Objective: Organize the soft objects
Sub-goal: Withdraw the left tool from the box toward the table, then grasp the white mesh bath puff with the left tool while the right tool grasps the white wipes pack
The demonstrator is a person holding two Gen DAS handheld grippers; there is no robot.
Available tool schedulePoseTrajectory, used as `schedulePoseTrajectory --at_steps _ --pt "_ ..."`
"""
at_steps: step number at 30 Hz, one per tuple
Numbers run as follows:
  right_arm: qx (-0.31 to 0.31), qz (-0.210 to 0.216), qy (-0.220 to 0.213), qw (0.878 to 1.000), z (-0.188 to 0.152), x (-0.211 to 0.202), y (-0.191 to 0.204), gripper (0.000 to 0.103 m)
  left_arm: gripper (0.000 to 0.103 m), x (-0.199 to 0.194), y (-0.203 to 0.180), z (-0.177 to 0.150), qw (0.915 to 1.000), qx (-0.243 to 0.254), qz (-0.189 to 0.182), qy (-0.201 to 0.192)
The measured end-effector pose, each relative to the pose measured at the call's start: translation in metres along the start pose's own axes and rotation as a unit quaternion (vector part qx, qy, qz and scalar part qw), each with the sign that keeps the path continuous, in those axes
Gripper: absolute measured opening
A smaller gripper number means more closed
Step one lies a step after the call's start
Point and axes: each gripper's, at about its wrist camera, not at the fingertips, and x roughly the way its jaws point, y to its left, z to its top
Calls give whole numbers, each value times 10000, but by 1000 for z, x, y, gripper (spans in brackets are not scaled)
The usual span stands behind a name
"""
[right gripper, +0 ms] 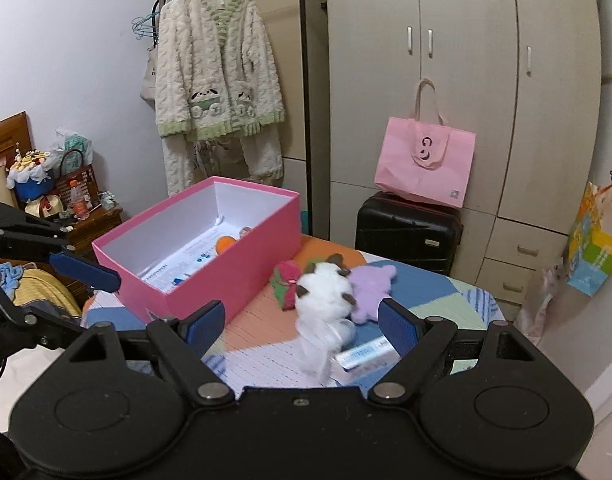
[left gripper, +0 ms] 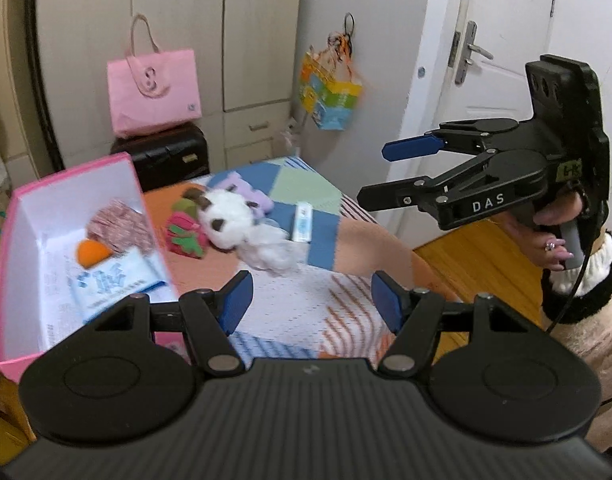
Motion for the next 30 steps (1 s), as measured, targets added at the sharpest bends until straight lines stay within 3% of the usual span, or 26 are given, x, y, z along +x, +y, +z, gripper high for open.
schedulePoseTrajectory --at_steps 3,9,16,23,30 --pt "3 30 -37 10000 -12 3 -12 87 65 21 -2 0 9998 2 -132 152" --pt "-210 -42 -126 9997 -37 17 -24 87 65 56 -4 3 9996 134 58 237" --pt "-482 -260 -215 9983 -61 45 -37 87 65 92 14 7 9995 -163 187 190" --pt "-706 -253 -104 9971 -74 79 -43 87 65 124 30 11 9976 -679 31 98" --pt "-1171 -453 51 9921 -83 109 -38 87 65 162 42 12 9933 -1149 119 -18"
